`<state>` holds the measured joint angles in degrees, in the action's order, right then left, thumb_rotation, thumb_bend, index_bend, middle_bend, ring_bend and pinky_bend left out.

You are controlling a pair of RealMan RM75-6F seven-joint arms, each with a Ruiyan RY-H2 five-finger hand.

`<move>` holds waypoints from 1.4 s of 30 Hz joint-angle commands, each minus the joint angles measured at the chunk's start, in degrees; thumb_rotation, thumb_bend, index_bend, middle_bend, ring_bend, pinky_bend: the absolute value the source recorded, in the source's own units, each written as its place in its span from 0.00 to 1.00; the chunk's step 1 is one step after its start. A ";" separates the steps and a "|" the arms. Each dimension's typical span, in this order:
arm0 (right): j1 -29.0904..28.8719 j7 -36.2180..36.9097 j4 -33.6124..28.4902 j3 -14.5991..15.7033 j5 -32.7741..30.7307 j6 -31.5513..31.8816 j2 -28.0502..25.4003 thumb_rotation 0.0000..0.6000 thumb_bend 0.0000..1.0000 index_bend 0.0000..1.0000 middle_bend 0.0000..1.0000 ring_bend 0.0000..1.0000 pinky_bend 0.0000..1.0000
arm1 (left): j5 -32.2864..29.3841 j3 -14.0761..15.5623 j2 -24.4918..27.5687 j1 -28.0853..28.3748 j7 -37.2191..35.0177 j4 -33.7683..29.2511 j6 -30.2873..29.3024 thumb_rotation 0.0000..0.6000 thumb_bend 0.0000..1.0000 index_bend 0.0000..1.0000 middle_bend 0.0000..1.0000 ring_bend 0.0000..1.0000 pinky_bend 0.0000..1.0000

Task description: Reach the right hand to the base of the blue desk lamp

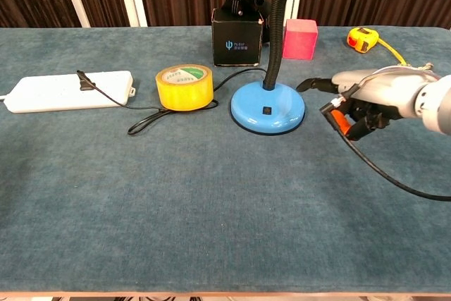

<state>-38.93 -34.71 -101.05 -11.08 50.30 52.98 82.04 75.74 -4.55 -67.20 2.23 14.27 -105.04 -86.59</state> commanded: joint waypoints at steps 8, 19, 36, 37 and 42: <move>-5.04 -1.93 4.14 -0.23 -5.66 -1.10 5.13 1.00 0.81 0.00 0.78 0.83 0.87 | -0.26 0.04 0.22 0.07 -0.12 -0.30 0.25 1.00 0.64 0.14 0.02 0.00 0.00; -9.13 -3.28 8.01 -0.12 -10.95 -1.46 8.68 1.00 0.81 0.00 0.78 0.83 0.91 | -0.24 0.09 0.37 0.05 -0.35 -0.40 0.23 1.00 0.64 0.14 0.02 0.00 0.00; -11.04 -2.55 9.52 1.80 -12.90 -0.84 9.38 1.00 0.81 0.00 0.78 0.83 0.97 | -0.51 0.09 0.46 0.06 -0.48 -0.31 0.28 1.00 0.64 0.14 0.02 0.00 0.00; -11.04 -2.47 9.49 1.92 -12.89 -0.81 9.31 1.00 0.81 0.00 0.78 0.83 0.97 | -0.51 0.08 0.46 0.07 -0.49 -0.32 0.28 1.00 0.64 0.14 0.02 0.00 0.00; -10.87 -2.00 8.44 3.12 -12.00 -0.73 8.72 1.00 0.81 0.00 0.78 0.83 0.98 | -0.49 0.11 0.43 0.10 -0.44 -0.28 0.29 1.00 0.64 0.14 0.02 0.00 0.00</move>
<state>-49.86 -36.79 -92.38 -8.21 38.13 52.28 90.91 75.26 -4.44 -66.78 2.33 13.82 -105.32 -86.30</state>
